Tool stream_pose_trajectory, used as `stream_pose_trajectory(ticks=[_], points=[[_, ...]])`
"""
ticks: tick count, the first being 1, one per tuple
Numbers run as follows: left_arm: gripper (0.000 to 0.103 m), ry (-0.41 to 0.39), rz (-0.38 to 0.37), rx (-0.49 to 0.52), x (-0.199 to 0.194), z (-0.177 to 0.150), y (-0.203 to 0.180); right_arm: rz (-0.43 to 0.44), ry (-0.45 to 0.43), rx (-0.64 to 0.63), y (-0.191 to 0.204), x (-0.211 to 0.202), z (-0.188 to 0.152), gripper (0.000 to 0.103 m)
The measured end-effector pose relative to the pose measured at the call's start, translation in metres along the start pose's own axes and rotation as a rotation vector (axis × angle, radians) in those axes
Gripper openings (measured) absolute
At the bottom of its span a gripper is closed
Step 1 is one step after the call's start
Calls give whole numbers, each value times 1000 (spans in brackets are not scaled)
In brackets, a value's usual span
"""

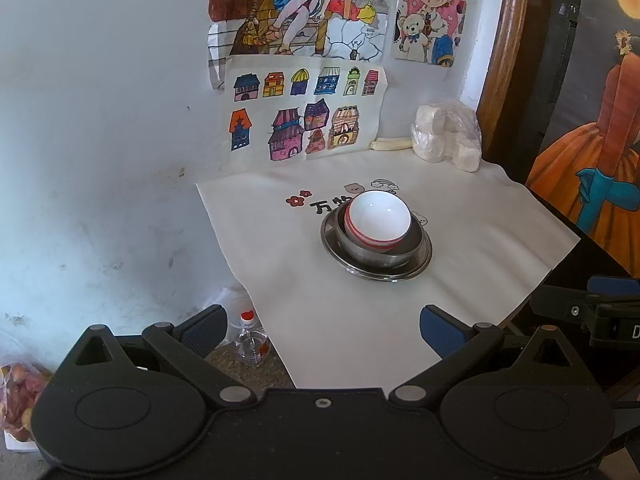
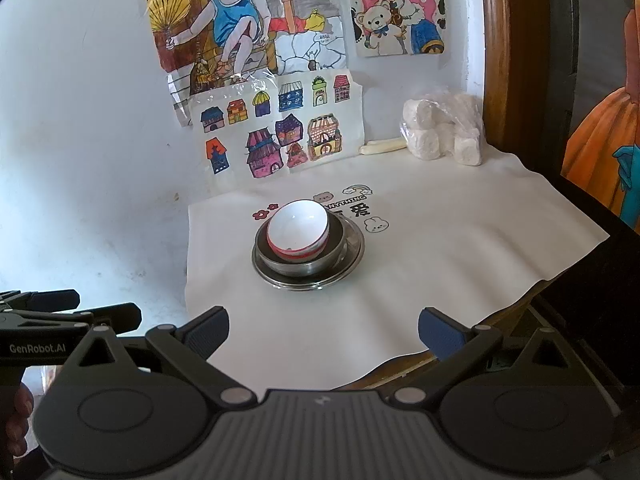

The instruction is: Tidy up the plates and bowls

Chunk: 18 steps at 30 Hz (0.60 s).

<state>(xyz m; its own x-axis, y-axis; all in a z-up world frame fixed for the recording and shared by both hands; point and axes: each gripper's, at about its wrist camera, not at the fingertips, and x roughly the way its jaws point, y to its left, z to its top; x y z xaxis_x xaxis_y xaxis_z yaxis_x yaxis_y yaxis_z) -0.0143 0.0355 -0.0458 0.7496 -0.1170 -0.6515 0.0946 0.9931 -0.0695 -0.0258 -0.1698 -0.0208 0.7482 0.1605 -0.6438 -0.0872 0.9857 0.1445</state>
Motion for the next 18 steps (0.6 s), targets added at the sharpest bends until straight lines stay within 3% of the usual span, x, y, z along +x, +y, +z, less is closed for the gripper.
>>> stream_pose_trajectory(ticks=[13, 18], points=[[102, 5, 0, -2, 1, 0, 0, -1, 0, 1, 0, 0, 0, 103], [102, 17, 63, 26, -1, 3, -6, -3, -3, 2, -2, -1, 1, 103]])
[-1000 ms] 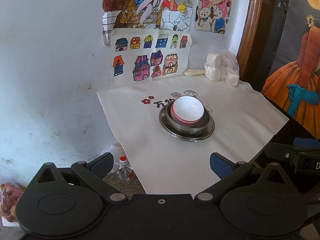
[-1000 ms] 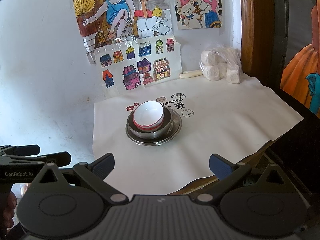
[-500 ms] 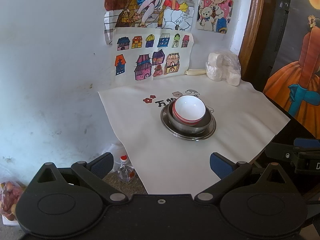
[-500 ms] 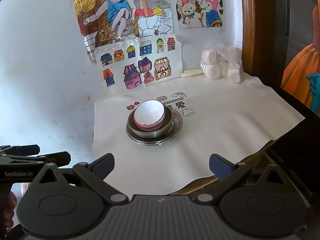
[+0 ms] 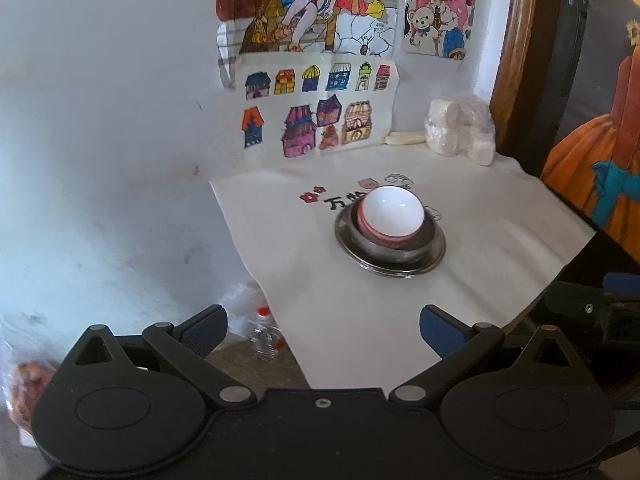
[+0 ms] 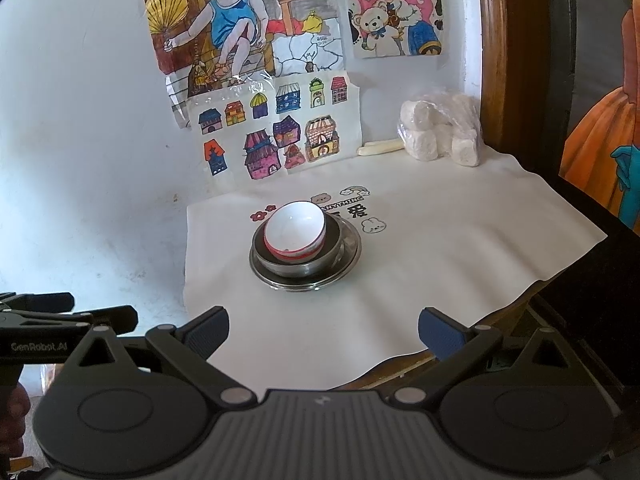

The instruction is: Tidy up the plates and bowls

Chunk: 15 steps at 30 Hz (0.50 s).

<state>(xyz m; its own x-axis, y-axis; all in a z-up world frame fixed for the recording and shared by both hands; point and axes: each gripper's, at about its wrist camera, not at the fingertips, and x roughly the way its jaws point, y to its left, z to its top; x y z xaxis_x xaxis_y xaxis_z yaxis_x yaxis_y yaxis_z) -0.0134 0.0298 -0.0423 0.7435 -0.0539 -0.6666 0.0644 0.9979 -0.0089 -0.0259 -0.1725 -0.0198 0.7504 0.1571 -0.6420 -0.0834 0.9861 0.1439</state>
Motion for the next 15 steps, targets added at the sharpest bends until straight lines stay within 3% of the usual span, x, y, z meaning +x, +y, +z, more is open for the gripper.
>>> stream_pose_trajectory(ticks=[5, 15], points=[[102, -15, -46, 17, -3, -1, -4, 2, 0, -4, -1, 0, 0, 103], [100, -23, -68, 15, -2, 0, -3, 0, 1, -1, -3, 1, 0, 103]])
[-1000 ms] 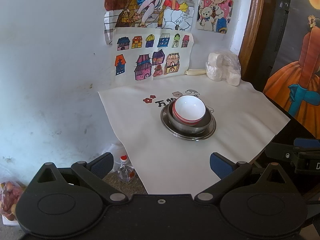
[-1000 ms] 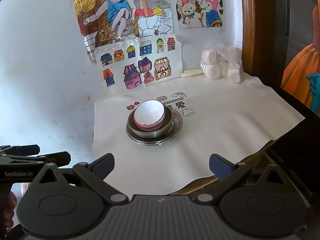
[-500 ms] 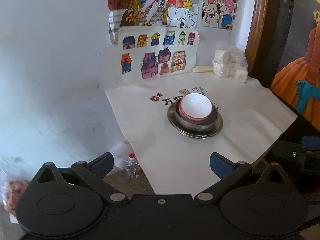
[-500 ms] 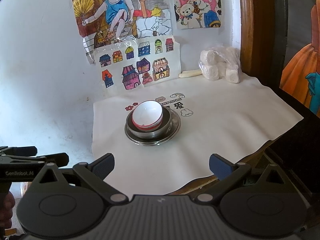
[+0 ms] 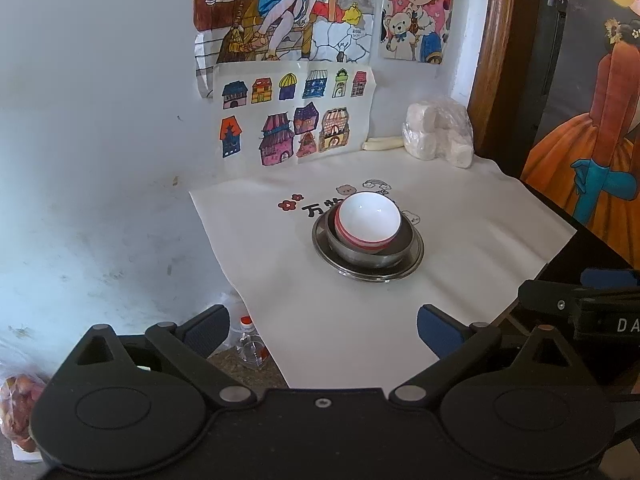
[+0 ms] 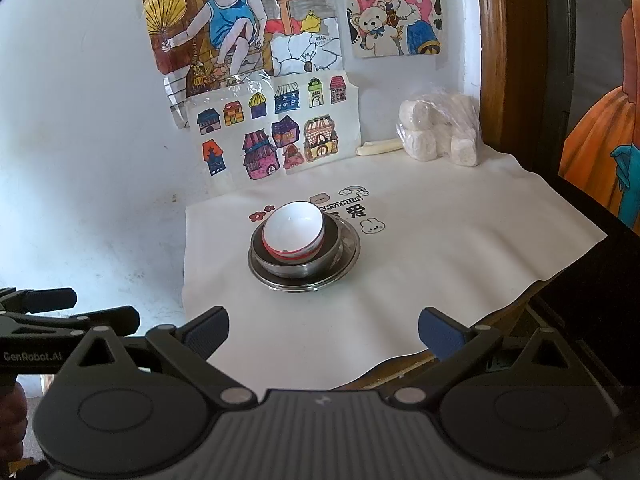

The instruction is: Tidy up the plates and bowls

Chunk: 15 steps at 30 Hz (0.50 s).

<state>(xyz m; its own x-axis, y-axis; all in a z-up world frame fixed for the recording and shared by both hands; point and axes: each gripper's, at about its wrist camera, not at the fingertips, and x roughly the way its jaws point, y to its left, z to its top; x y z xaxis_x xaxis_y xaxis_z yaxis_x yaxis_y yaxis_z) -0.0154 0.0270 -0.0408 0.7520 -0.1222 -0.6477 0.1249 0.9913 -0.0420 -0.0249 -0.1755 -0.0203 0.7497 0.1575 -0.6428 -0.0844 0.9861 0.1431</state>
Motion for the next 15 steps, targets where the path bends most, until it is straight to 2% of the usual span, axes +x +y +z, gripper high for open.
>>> stream_pose_trajectory(ticks=[15], points=[[99, 12, -11, -16, 9, 3, 0, 8, 26, -5, 0, 16, 6, 103]])
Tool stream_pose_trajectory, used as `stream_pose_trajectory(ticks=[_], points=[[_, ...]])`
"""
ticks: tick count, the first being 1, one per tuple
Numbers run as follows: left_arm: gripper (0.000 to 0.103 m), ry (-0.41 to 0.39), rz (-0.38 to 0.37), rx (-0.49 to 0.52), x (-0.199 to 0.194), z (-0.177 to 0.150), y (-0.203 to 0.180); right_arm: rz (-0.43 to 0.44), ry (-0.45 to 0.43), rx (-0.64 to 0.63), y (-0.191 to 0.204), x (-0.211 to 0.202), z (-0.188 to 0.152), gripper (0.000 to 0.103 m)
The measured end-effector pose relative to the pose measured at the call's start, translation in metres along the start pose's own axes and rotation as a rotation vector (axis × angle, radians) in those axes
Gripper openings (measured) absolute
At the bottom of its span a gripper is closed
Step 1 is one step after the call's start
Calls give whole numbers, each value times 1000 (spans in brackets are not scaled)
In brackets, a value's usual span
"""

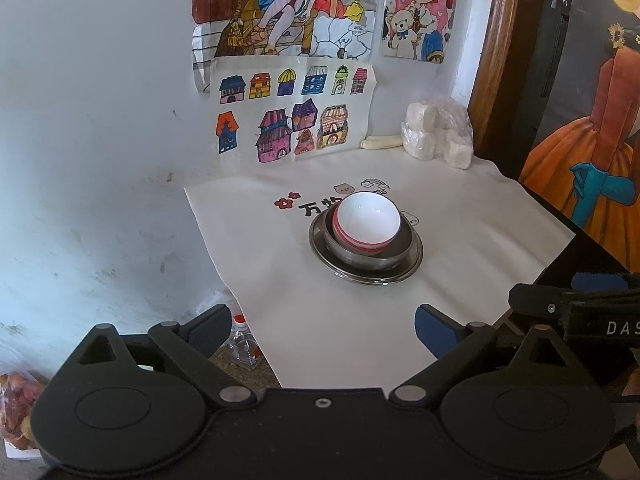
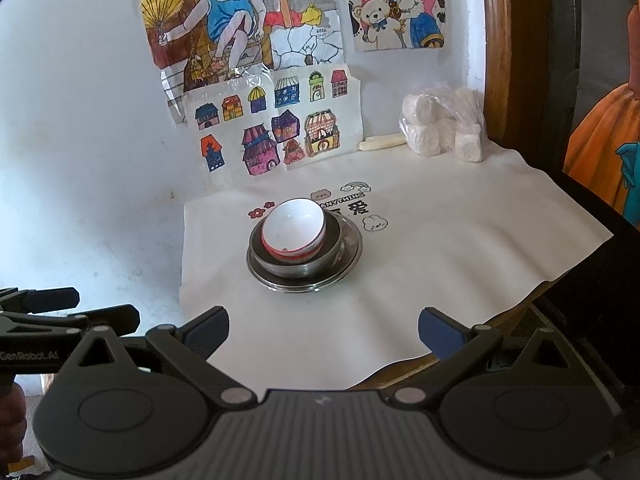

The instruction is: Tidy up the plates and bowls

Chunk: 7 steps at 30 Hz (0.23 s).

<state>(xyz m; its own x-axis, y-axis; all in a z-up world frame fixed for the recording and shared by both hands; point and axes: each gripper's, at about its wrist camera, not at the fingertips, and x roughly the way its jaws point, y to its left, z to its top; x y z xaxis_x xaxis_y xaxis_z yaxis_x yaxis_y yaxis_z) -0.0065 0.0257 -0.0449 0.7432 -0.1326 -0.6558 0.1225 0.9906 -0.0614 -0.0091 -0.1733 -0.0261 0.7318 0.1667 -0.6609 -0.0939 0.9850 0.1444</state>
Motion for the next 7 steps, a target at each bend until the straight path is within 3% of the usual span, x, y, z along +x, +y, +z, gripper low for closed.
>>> stream_pose_trajectory(ticks=[7], points=[[99, 17, 9, -14, 14, 7, 1, 10, 24, -3, -4, 16, 8, 103]])
